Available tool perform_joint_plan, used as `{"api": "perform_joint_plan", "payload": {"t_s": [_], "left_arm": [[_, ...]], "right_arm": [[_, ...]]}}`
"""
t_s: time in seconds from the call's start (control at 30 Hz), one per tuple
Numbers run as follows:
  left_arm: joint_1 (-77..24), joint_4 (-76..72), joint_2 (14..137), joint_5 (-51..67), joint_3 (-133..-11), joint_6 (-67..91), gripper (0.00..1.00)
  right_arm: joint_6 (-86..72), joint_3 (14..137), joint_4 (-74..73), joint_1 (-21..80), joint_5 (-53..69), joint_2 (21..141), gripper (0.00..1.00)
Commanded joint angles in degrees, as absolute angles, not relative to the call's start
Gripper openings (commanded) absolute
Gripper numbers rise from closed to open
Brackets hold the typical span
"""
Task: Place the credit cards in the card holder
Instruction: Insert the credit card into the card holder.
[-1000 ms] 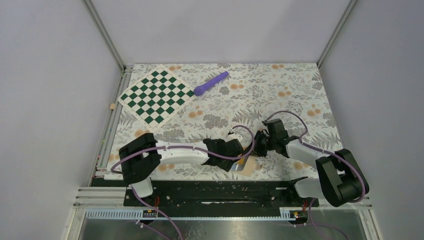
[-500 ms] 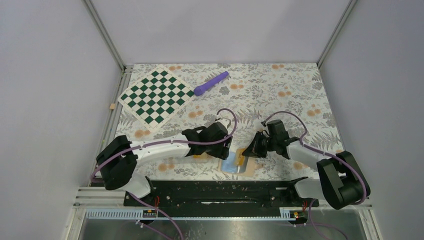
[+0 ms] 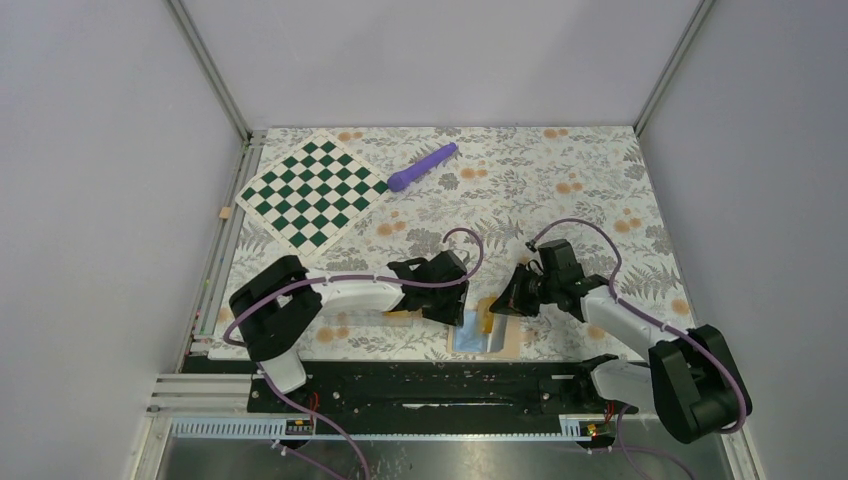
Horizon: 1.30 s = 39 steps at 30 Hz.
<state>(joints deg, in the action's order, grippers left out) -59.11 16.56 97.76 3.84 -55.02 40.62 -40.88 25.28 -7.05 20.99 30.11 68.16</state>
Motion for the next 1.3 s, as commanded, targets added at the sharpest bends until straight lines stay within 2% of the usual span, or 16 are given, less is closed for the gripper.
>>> {"api": "perform_joint_plan", "payload": {"t_s": [0.0,0.13,0.2,0.37,0.6,1.27], "left_arm": [[-59.4,16.0,100.1,4.8,-54.0,42.5,0.38],[-59.4,17.0,100.2,3.6,-53.6,42.2,0.20],[-59.4,17.1,100.3,3.5,-53.6,42.2,0.15],[-59.4,17.1,100.5,3.8,-53.9,42.2,0.10],[-59.4,16.9,101.2,4.7,-54.4,42.2,0.01],[-59.8,16.7,101.4,5.2,-54.1,43.0,0.00]], "right_arm": [[-37.5,26.6,-8.8,21.0,28.0,65.4,0.00],[-34.6,28.0,-13.4,21.0,24.8,62.8,0.00],[-33.8,28.4,-15.1,21.0,23.5,61.2,0.00],[-31.7,29.0,-18.2,21.0,22.2,59.9,0.00],[-34.5,25.6,-15.3,20.9,26.3,60.9,0.00],[-51.5,13.5,-5.8,19.7,32.1,58.5,0.00]]}}
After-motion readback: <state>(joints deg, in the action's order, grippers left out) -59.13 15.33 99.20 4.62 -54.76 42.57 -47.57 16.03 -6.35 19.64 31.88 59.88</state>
